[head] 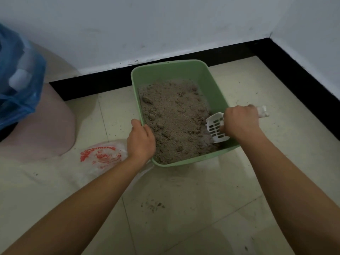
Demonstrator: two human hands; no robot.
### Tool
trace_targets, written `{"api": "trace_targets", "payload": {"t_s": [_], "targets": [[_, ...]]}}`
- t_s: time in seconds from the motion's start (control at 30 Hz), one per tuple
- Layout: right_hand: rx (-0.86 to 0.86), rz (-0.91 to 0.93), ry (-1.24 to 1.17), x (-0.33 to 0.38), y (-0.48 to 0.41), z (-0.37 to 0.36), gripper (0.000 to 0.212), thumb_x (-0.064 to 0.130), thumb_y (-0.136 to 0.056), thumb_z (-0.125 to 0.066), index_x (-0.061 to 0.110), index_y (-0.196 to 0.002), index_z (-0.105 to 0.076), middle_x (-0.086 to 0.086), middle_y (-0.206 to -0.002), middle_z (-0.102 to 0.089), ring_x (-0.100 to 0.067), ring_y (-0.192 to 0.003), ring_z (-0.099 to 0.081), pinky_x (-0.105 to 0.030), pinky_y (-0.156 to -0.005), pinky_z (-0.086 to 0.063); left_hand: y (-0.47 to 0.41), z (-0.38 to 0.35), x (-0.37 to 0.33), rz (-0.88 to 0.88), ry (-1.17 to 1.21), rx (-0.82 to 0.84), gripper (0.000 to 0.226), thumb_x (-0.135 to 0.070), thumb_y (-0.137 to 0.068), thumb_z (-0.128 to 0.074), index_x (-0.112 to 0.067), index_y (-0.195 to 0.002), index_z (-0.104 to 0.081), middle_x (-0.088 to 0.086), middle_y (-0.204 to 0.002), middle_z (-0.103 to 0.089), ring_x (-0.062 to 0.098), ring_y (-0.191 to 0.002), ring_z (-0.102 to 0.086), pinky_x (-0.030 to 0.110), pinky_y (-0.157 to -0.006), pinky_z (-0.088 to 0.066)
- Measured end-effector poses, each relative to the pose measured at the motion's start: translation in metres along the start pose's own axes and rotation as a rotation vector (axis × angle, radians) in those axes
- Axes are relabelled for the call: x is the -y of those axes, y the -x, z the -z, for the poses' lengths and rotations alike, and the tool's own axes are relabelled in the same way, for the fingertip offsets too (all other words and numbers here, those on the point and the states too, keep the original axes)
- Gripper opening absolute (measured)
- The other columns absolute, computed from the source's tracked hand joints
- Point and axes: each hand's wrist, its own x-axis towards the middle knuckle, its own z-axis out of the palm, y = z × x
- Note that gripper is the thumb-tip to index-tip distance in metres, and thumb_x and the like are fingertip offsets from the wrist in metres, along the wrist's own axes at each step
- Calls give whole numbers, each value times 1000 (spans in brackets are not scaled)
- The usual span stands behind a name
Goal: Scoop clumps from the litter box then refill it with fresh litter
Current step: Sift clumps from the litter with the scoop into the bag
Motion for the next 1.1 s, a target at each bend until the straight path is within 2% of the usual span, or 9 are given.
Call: {"api": "trace_targets", "payload": {"t_s": [0.1,0.23,0.37,0.43,0.5,0.73,0.9,1.0,1.1], "targets": [[25,2,-80,-1,-8,0,39,52,-87,-65,18,-75,-48,2,-62,-49,-17,-68,-58,-30,-72,-42,-1,-1,3,-6,32,13,17,-24,-104,-32,-9,-95,-32,5,-69,-47,19,-56,-45,31,-45,-22],[160,-4,-385,12,-17,-8,36,51,-85,-67,16,-90,-63,-1,-72,-60,-18,-68,-61,-32,-70,-54,-3,-2,6,-11,51,32,17,-25,-104,-32,-10,-96,-31,6,-69,-48,19,-56,-45,31,-46,-23],[248,58,-678,46,-18,-28,28,42,-88,-65,15,-90,-68,-4,-74,-62,-17,-64,-58,-26,-52,-40,-2,-1,7,-26,56,36,17,-25,-104,-32,-11,-95,-30,4,-67,-46,18,-54,-43,31,-45,-23],[273,60,-784,61,-21,-37,27,38,-89,-63,11,-85,-67,-8,-74,-61,-21,-64,-56,-27,-50,-34,-2,0,7,-44,60,38,18,-26,-105,-31,-11,-94,-30,4,-66,-45,18,-52,-43,31,-45,-23],[259,54,-859,71,-22,-44,26,36,-89,-62,12,-85,-68,-9,-72,-61,-25,-66,-57,-28,-51,-34,-3,1,8,-58,70,48,21,-29,-105,-30,-12,-94,-31,3,-64,-44,17,-51,-42,30,-45,-23],[214,14,-1143,75,-16,-55,24,31,-91,-64,14,-106,-75,-12,-81,-69,-17,-63,-53,-31,-59,-41,-4,9,2,-26,86,118,21,-28,-106,-28,-11,-94,-31,1,-65,-42,15,-53,-39,31,-46,-24],[97,-27,-1321,71,-11,-46,20,33,-95,-58,21,-99,-73,2,-63,-54,-13,-59,-45,-29,-55,-34,-14,19,5,52,198,241,23,-29,-105,-32,-11,-90,-33,3,-71,-40,17,-60,-39,32,-53,-31],[101,-26,-1433,69,-4,-40,27,44,-93,-61,26,-108,-73,3,-70,-60,-11,-60,-50,-28,-58,-38,-18,23,5,122,276,306,23,-30,-105,-33,-14,-89,-34,7,-74,-42,21,-63,-43,32,-52,-37],[153,72,-1357,66,5,-41,34,42,-90,-68,26,-120,-69,9,-85,-68,1,-70,-56,-21,-62,-41,-18,26,4,147,289,335,23,-31,-105,-33,-14,-90,-35,12,-78,-45,24,-66,-47,34,-51,-40]]}}
